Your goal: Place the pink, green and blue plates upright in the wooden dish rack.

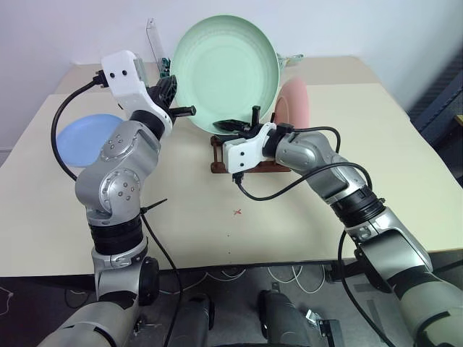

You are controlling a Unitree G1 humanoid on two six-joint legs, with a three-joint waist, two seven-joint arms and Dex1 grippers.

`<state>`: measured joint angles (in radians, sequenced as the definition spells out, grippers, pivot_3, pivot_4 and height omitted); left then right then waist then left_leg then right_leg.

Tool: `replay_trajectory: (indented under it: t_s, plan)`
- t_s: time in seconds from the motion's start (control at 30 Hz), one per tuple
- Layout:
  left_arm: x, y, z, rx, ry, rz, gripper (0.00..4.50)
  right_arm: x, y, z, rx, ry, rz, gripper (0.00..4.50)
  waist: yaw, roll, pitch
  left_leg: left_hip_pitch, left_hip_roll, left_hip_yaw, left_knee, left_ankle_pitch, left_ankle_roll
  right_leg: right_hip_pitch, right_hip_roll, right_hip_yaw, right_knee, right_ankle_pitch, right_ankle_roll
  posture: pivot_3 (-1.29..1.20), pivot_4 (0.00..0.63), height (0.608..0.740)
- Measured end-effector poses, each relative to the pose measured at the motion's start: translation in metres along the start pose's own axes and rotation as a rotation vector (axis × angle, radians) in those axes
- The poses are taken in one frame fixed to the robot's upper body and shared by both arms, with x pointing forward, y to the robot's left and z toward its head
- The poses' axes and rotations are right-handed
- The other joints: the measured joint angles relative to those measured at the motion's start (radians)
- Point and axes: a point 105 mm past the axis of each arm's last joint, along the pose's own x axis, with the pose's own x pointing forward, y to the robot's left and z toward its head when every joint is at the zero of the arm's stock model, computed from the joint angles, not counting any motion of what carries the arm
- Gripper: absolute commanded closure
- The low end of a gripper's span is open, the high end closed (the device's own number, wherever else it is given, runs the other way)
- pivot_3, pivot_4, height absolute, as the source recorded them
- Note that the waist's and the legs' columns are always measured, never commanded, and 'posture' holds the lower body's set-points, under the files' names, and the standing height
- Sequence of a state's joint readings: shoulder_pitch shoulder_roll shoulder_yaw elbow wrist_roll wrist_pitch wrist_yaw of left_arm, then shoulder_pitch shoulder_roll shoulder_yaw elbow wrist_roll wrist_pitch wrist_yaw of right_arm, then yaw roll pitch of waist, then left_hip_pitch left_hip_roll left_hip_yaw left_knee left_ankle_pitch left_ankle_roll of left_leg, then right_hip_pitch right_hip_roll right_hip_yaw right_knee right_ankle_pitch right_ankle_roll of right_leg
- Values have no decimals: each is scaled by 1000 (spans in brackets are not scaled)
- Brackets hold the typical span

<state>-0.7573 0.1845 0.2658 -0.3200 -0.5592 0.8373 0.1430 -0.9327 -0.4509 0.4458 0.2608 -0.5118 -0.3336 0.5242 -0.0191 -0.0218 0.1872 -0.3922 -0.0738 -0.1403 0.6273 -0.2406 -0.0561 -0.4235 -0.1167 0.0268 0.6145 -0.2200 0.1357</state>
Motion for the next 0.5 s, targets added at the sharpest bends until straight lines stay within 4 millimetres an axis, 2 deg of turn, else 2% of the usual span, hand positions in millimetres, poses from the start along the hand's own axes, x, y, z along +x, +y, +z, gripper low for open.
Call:
replay_trajectory:
  t_s: [0.03,0.07,0.13,0.23,0.3,0.37,0.5]
  plan:
    - [0,3,0,-18,-2,8,3908,-1,-3,0,-4,0,-14,4500,0,0,0,0,0,0,0,0,0,0,0,0,0,0,0,0,150,740]
    - [-1,3,2,-36,-16,5,3568,0,-2,0,-10,1,-8,4500,1,0,0,0,0,0,0,0,0,0,0,0,0,0,0,0,150,740]
    - [-2,4,9,-82,-67,2,2581,1,2,0,-6,3,-1,4500,2,0,0,0,0,0,0,0,0,0,0,0,0,0,0,0,150,740]
    - [-5,20,36,-130,-196,61,1140,2,4,3,17,-7,-7,4500,0,-1,0,0,0,0,0,0,0,0,0,0,0,0,0,0,150,740]
    - [-9,33,56,-106,-275,96,1140,2,0,6,64,-26,-36,4500,-2,-1,0,0,0,0,0,0,0,0,0,0,0,0,0,0,150,740]
    - [-12,53,65,-38,-289,144,1140,0,-16,14,161,-73,-114,4500,-5,0,0,0,1,0,-1,0,0,0,1,0,0,0,0,0,150,740]
    - [-23,95,55,153,-229,232,1140,-11,-53,40,380,-221,-250,4500,-4,0,0,0,1,-1,-1,0,0,0,1,0,1,0,0,0,150,740]
